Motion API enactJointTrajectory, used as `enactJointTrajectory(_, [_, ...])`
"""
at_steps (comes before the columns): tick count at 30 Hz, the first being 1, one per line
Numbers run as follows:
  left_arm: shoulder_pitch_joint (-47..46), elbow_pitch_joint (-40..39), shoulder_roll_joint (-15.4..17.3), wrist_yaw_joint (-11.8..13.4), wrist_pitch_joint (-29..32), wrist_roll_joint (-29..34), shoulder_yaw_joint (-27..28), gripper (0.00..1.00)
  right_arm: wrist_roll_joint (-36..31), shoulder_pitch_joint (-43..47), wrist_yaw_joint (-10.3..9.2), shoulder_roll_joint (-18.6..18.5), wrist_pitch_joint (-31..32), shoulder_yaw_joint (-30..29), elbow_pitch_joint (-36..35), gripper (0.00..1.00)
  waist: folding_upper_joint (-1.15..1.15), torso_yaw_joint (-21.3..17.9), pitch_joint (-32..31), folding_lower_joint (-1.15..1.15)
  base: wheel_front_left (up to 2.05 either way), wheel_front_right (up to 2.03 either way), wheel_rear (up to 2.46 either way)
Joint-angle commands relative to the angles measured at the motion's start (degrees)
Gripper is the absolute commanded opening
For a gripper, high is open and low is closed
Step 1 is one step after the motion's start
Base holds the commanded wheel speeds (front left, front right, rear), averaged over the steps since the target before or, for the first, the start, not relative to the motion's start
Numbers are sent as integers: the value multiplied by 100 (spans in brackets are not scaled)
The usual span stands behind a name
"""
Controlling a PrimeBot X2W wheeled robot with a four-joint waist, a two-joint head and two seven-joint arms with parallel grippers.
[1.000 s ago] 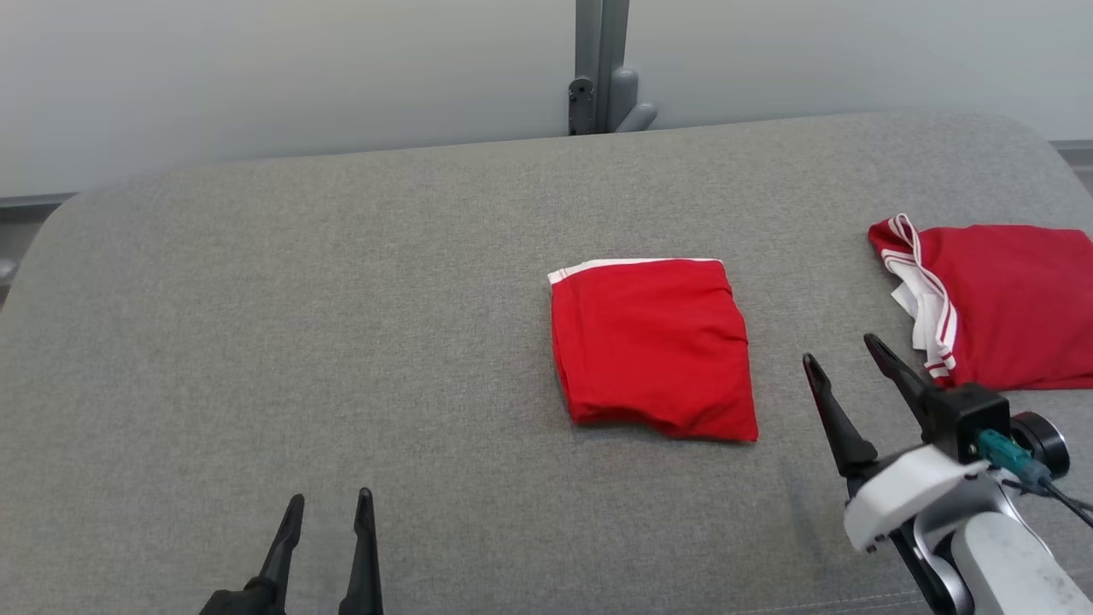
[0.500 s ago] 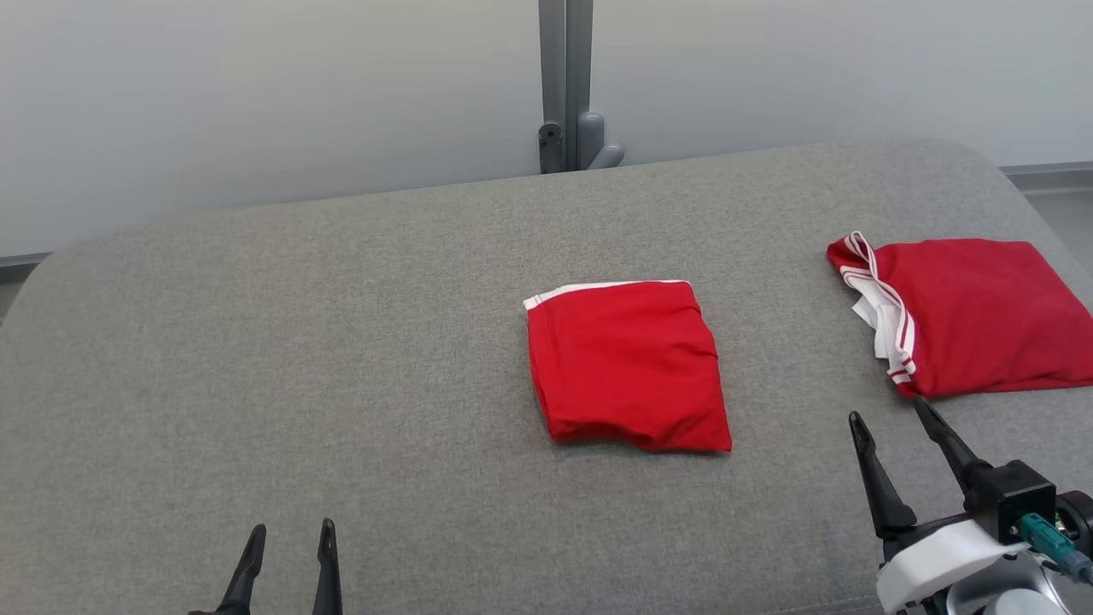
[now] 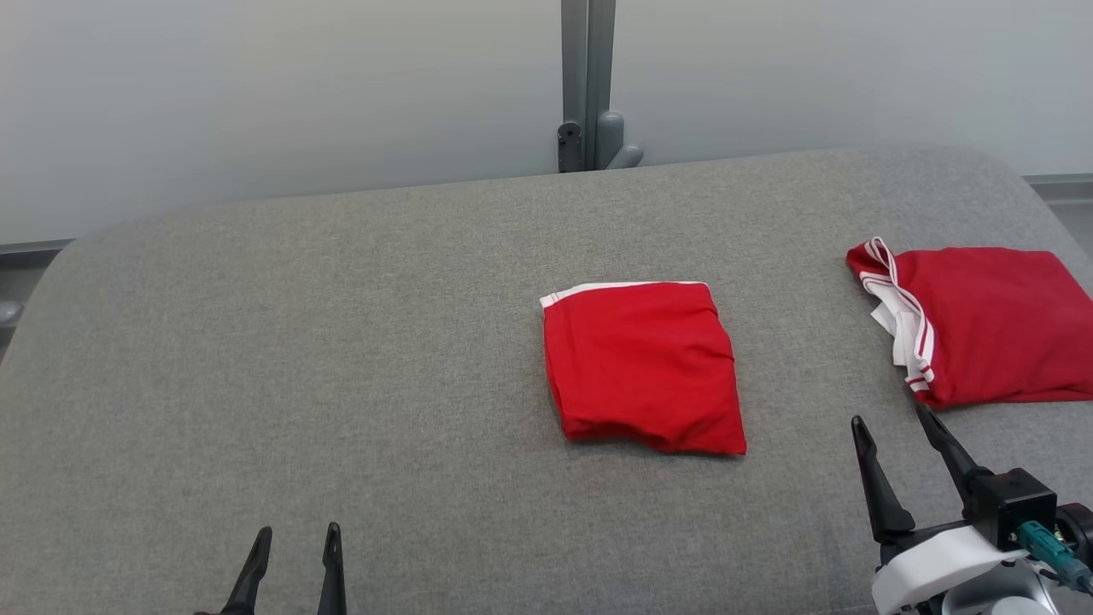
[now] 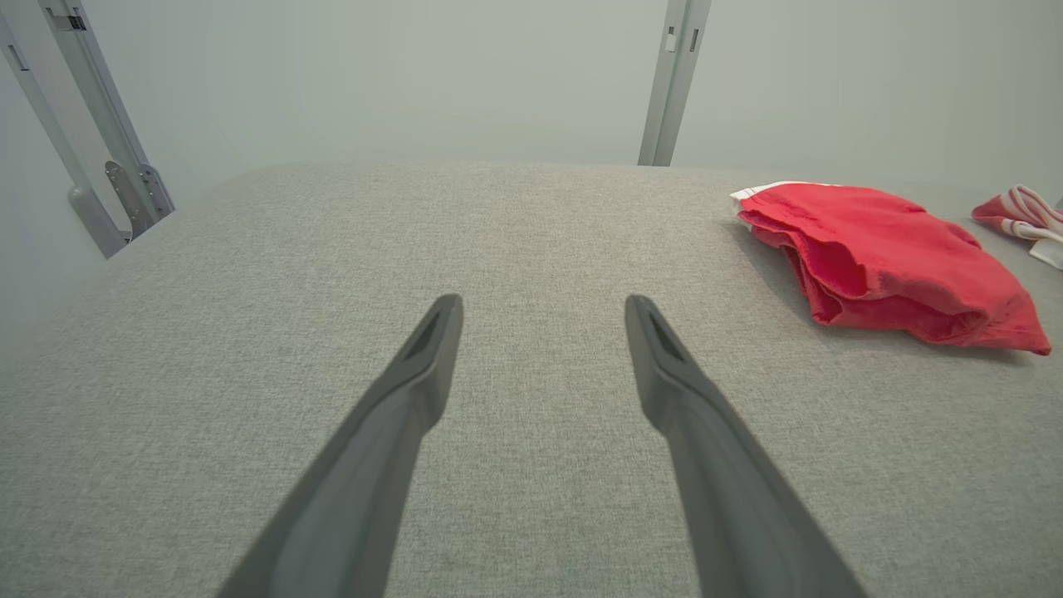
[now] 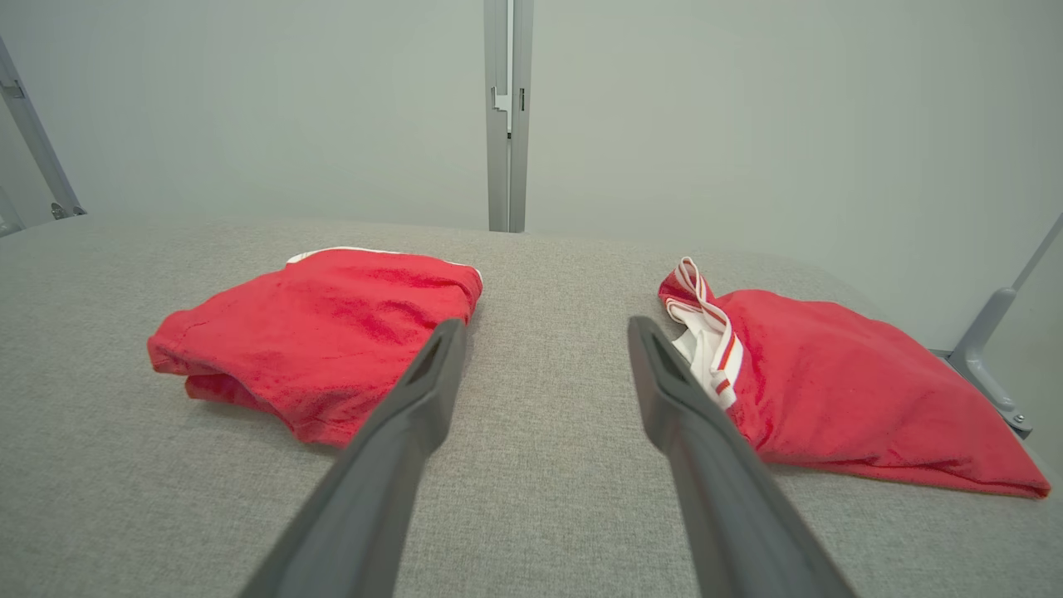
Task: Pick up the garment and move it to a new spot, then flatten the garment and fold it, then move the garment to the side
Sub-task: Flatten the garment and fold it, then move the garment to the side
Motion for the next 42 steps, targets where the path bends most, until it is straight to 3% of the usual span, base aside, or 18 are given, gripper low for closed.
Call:
enactJointTrajectory(1, [46, -19, -2, -24, 3, 52, 23, 100, -21, -49, -7, 3, -22, -25, -2, 100, 50, 10, 10, 0, 0, 0, 0])
enactJointTrajectory(6, [80, -51, -21, -46, 3, 77, 42, 100, 165, -199, -6, 89, -22, -89, -40, 100, 50, 10, 81, 0, 0, 0, 0])
enactJointTrajectory(10, [40, -92, -28, -62, 3, 109, 23, 100, 578, -519, -6, 27, 24, 106, 333, 100, 50, 26, 196, 0, 0, 0, 0])
enactJointTrajectory(16, [-157, -85, -31, -88, 3, 137, 14, 100, 1638, -1714, -5, -12, 1409, 675, 1012, 100, 50, -22, 646, 0, 0, 0, 0])
enactJointTrajectory(22, [-413, -40, -33, -120, 3, 153, -23, 100, 1942, -2810, -6, 74, 2336, 1096, 2077, 100, 50, 134, 967, 0, 0, 0, 0])
enactJointTrajectory(29, [-649, -35, -32, -119, 3, 53, -171, 100, 1992, -3409, -5, 180, 2253, 1205, 3071, 100, 50, 400, 1187, 0, 0, 0, 0])
enactJointTrajectory(35, [-712, -36, -32, -68, 3, 20, -211, 100, 2481, -3740, -5, 501, 2066, 1114, 3996, 100, 50, 490, 1300, 0, 0, 0, 0])
enactJointTrajectory(36, [-712, -39, -32, -70, 3, 22, -204, 100, 2613, -3767, -5, 536, 2041, 1119, 4043, 25, 50, 467, 1312, 0, 0, 0, 0])
enactJointTrajectory(37, [-721, -42, -33, -69, 3, 27, -194, 100, 2735, -3794, -5, 582, 2039, 1150, 4063, 0, 50, 429, 1323, 0, 0, 0, 0])
enactJointTrajectory(42, [-733, -140, -33, -17, 3, -69, -183, 100, 3151, -3945, -5, 515, 1968, 1534, 3837, 0, 50, 73, 1324, 0, 0, 0, 0])
